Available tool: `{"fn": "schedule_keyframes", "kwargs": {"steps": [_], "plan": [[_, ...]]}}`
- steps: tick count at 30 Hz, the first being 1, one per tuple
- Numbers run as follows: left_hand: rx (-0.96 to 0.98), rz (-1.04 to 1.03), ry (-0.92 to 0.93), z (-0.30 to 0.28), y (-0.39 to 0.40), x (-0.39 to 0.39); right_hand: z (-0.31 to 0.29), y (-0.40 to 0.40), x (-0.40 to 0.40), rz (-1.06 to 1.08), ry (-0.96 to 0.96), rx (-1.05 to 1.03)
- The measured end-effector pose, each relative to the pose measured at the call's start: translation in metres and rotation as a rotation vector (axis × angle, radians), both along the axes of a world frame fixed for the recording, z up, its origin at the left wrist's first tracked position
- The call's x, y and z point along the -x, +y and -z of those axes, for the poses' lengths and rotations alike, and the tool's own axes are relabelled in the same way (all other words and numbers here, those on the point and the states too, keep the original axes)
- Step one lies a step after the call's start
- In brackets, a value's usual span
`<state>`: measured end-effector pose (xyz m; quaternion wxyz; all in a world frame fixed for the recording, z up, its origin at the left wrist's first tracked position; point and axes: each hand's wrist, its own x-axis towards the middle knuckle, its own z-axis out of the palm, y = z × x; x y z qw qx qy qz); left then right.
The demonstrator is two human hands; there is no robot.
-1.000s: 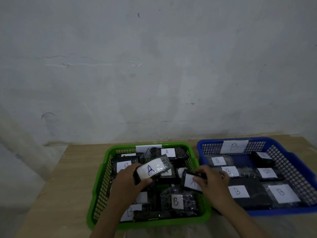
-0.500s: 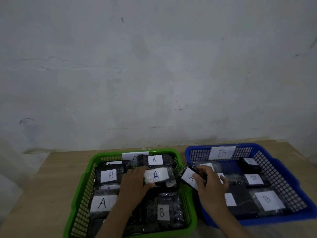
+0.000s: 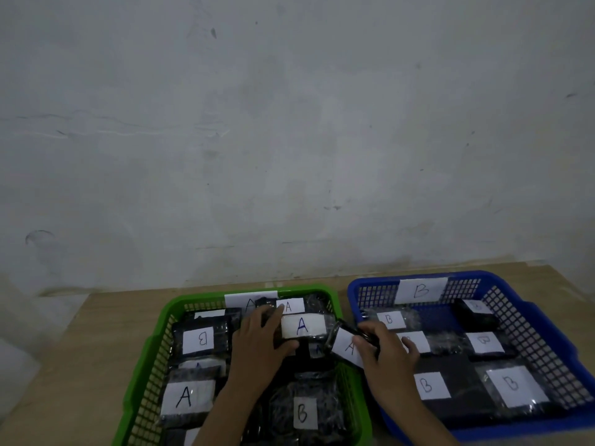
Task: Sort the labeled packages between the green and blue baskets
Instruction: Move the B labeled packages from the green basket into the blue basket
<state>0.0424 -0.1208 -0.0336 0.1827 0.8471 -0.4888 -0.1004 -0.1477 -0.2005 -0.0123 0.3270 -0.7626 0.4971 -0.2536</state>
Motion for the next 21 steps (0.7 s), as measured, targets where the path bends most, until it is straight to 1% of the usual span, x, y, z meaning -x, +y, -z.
{"fn": "schedule_keyframes", "kwargs": {"steps": [3,5,6,9,10,12,15,19,21], "plan": [[0.149,-0.036,0.039,-0.005,0.01,0.006,-0.004,0.006,-0.003,-0.044,-0.042,-0.027],[0.208,-0.024,0.085,-0.007,0.015,0.009,-0.007,0.01,-0.007,-0.094,-0.044,-0.061],[0.234,-0.018,0.165,-0.009,0.018,0.01,-0.009,0.012,-0.01,-0.133,-0.035,-0.088],[0.27,-0.012,0.586,-0.019,0.028,0.013,-0.012,0.016,-0.022,-0.256,-0.039,-0.165],[0.26,-0.004,0.667,-0.022,0.031,0.014,-0.013,0.019,-0.026,-0.293,-0.03,-0.164],[0.242,0.028,0.67,-0.025,0.039,0.013,-0.014,0.027,-0.034,-0.347,-0.008,-0.144],[0.252,0.037,0.62,-0.032,0.053,0.007,-0.015,0.041,-0.042,-0.395,-0.052,-0.15],[0.268,-0.078,0.614,-0.035,0.079,-0.008,-0.01,0.056,-0.042,-0.369,-0.065,-0.241],[0.297,-0.157,0.618,-0.033,0.093,-0.017,-0.005,0.061,-0.036,-0.452,-0.026,-0.299]]}}
